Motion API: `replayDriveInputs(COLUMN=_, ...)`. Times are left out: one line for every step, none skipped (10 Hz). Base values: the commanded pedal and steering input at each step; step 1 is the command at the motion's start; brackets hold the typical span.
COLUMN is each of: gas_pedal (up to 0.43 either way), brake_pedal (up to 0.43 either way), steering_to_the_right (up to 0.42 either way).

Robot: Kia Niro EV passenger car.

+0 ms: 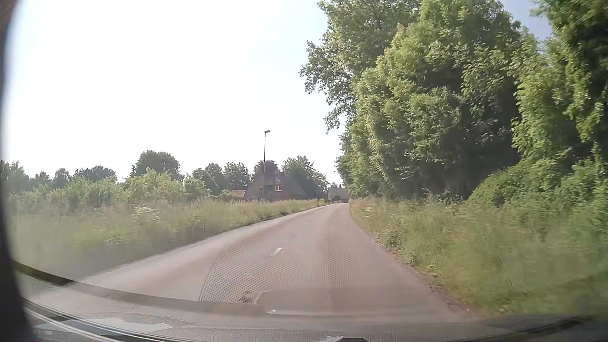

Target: Follow the waypoints while adhering to traffic rules and regulations

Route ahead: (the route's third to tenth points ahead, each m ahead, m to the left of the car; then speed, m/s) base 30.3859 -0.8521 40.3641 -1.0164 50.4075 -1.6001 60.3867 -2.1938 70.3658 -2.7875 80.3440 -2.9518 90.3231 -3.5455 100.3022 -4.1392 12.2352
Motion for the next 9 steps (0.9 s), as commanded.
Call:
replayDriveInputs(gas_pedal=0.260, brake_pedal=0.000, steering_to_the_right=0.003)
replayDriveInputs(gas_pedal=0.260, brake_pedal=0.000, steering_to_the_right=0.003)
replayDriveInputs(gas_pedal=0.260, brake_pedal=0.000, steering_to_the_right=0.005)
replayDriveInputs(gas_pedal=0.260, brake_pedal=0.000, steering_to_the_right=0.006)
replayDriveInputs(gas_pedal=0.260, brake_pedal=0.000, steering_to_the_right=0.006)
replayDriveInputs(gas_pedal=0.260, brake_pedal=0.000, steering_to_the_right=0.006)
replayDriveInputs(gas_pedal=0.260, brake_pedal=0.000, steering_to_the_right=0.006)
replayDriveInputs(gas_pedal=0.260, brake_pedal=0.000, steering_to_the_right=0.005)
replayDriveInputs(gas_pedal=0.260, brake_pedal=0.000, steering_to_the_right=0.006)
